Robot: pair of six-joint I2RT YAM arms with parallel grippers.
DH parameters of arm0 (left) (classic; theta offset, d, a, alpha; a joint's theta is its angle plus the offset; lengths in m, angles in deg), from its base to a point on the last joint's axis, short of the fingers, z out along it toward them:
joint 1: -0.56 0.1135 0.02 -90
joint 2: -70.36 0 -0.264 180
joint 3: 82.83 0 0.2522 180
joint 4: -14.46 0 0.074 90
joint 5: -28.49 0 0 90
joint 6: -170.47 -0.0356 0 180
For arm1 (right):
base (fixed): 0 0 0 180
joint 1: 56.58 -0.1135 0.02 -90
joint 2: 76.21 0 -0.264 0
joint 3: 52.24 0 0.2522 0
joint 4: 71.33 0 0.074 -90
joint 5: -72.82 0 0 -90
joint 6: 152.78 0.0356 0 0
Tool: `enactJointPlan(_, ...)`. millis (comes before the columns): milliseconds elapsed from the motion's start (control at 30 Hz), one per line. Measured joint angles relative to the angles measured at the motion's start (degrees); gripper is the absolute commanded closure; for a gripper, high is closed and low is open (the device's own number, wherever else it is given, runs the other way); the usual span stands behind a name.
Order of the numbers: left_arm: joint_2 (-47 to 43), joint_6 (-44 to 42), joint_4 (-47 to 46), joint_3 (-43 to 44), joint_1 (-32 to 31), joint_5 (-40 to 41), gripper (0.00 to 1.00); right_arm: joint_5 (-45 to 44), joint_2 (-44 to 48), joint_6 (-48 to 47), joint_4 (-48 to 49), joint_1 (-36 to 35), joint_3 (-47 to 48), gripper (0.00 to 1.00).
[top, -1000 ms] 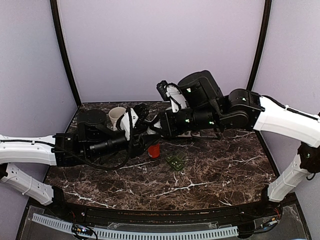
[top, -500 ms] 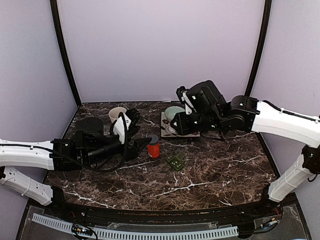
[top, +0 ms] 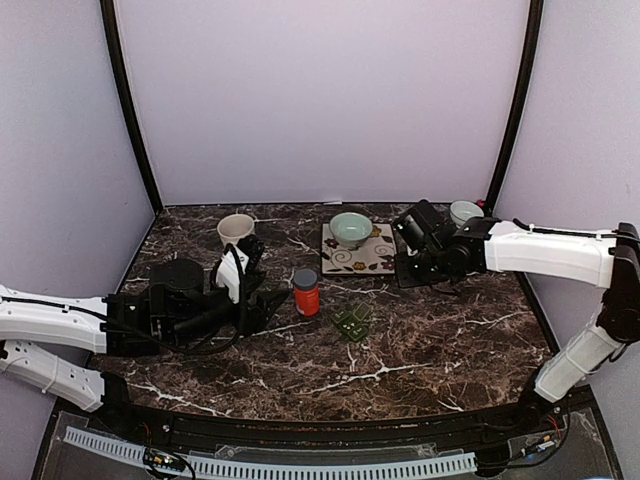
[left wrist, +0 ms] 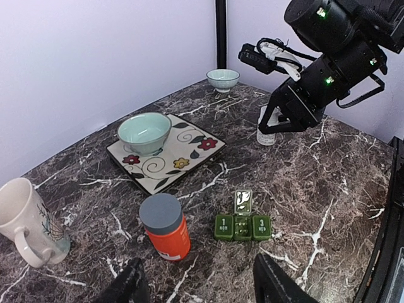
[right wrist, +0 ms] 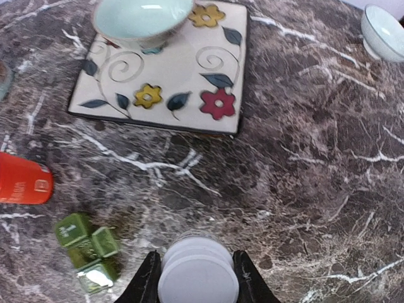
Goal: Sort the pills into containers
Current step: Pass from the left arm to the right, then place the pill bottle at the center of the board.
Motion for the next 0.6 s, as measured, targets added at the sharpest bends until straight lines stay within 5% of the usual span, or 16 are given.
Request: enactJointPlan(600,2.8,6.5,-3.8,-4.5,0.0,-0.8,0.46,0.6,-13.6,-2.7,7.9,11.6,-4.6,0.94)
